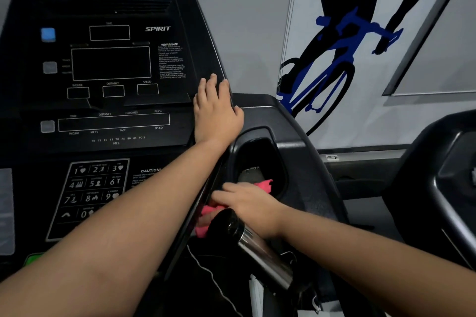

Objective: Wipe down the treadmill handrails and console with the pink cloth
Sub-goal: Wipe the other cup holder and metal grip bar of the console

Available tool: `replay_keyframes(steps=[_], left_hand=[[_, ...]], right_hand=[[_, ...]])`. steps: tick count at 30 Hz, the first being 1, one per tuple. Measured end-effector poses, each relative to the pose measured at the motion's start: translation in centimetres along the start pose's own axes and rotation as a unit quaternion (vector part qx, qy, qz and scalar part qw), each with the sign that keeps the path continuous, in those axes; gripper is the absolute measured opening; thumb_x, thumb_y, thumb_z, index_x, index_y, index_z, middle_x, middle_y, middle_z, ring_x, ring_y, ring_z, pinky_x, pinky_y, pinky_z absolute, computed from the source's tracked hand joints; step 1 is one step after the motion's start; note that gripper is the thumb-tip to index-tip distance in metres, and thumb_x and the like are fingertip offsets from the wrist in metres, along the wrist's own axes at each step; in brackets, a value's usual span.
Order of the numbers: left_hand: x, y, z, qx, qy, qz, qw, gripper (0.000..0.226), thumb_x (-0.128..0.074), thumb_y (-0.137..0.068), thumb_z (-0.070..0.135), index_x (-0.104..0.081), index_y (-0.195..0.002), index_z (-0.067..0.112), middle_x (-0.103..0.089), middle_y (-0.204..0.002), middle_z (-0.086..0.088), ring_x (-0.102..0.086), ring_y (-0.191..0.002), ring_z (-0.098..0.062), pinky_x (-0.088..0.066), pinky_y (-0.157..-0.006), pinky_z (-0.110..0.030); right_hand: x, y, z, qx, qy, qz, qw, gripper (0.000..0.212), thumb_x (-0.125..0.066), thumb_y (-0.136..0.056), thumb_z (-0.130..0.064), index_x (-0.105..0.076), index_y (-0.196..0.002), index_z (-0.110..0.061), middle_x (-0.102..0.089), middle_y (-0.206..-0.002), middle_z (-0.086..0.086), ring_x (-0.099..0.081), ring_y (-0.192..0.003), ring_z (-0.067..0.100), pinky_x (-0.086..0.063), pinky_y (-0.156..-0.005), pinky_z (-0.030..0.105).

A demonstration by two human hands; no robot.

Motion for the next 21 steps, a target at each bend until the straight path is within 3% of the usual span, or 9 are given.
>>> replay_keyframes(steps=[2, 5, 9, 11, 15, 18, 21], left_hand=[[0.0, 0.1, 0.0, 0.002, 0.0, -0.002, 1.0, 0.058, -0.05, -0.088, 0.024, -0.034, -0.142, 0.011, -0.019, -0.156, -0.01, -0.008, -0.146, -0.026, -0.013, -0.117, -0.043], [0.0, 0.1, -0.1, 0.004, 0.005, -0.002, 1.0, 0.058, -0.05, -0.089, 0.024, -0.033, -0.143, 0.012, -0.019, -0.156, -0.009, -0.007, -0.146, -0.026, -0.013, -0.117, -0.041], [0.0, 0.1, 0.1, 0.004, 0.004, -0.004, 1.0, 0.058, -0.05, -0.089, 0.025, -0.033, -0.143, 0.012, -0.019, -0.156, -0.008, -0.007, -0.146, -0.025, -0.012, -0.117, -0.04], [0.1, 0.1, 0.1, 0.004, 0.003, -0.004, 1.0, 0.058, -0.05, -0.089, 0.025, -0.033, -0.143, 0.012, -0.019, -0.156, -0.009, -0.007, -0.146, -0.026, -0.012, -0.117, -0.041], [0.1, 0.0, 0.0, 0.005, 0.0, -0.006, 1.0, 0.058, -0.05, -0.089, 0.025, -0.033, -0.143, 0.012, -0.018, -0.156, -0.009, -0.007, -0.146, -0.026, -0.012, -0.118, -0.041], [0.1, 0.1, 0.0, 0.003, 0.006, -0.005, 1.0, 0.058, -0.05, -0.089, 0.024, -0.033, -0.143, 0.012, -0.019, -0.156, -0.01, -0.007, -0.146, -0.026, -0.012, -0.118, -0.042], [0.1, 0.0, 0.0, 0.001, 0.007, -0.005, 1.0, 0.058, -0.05, -0.089, 0.024, -0.033, -0.143, 0.012, -0.019, -0.156, -0.009, -0.007, -0.146, -0.026, -0.012, -0.118, -0.041]], right_hand=[[-0.5, -0.3, -0.8, 0.024, 0.015, -0.018, 0.999, 0.039, -0.033, -0.089, -0.032, -0.071, -0.094, -0.027, -0.038, -0.106, -0.008, -0.035, -0.08, 0.01, -0.035, -0.061, 0.022], [0.2, -0.4, -0.1, 0.029, -0.067, -0.012, 0.997, 0.032, -0.039, -0.086, -0.026, -0.068, -0.087, -0.01, -0.055, -0.099, 0.005, -0.038, -0.077, 0.016, -0.044, -0.059, 0.031], [0.8, 0.9, 4.4, -0.1, -0.121, -0.001, 0.988, 0.037, -0.046, -0.091, -0.042, -0.066, -0.117, -0.025, -0.054, -0.097, 0.007, -0.053, -0.084, 0.023, -0.048, -0.071, 0.032], [0.9, 1.1, 4.5, -0.133, -0.101, 0.021, 0.986, 0.037, -0.046, -0.09, -0.046, -0.067, -0.115, -0.029, -0.055, -0.094, 0.003, -0.055, -0.082, 0.022, -0.045, -0.068, 0.027], [1.2, 0.2, 0.9, -0.048, -0.064, 0.037, 0.996, 0.026, -0.047, -0.085, -0.028, -0.07, -0.095, -0.02, -0.054, -0.085, 0.002, -0.04, -0.074, 0.015, -0.031, -0.057, 0.024], [0.8, 0.4, -0.1, 0.009, -0.061, 0.024, 0.998, 0.027, -0.039, -0.082, -0.016, -0.062, -0.071, -0.008, -0.057, -0.088, 0.009, -0.032, -0.071, 0.016, -0.041, -0.051, 0.032], [0.3, 0.3, 1.6, -0.045, -0.097, 0.013, 0.994, 0.018, -0.058, -0.085, -0.023, -0.071, -0.093, -0.014, -0.058, -0.09, 0.006, -0.046, -0.076, 0.018, -0.04, -0.066, 0.028]])
Point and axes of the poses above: each hand's wrist, its own y-axis away from the middle knuckle, its own x-axis out of the back of the hand, z = x × y, the point moved 7 cm from there along -y, towards the middle knuckle
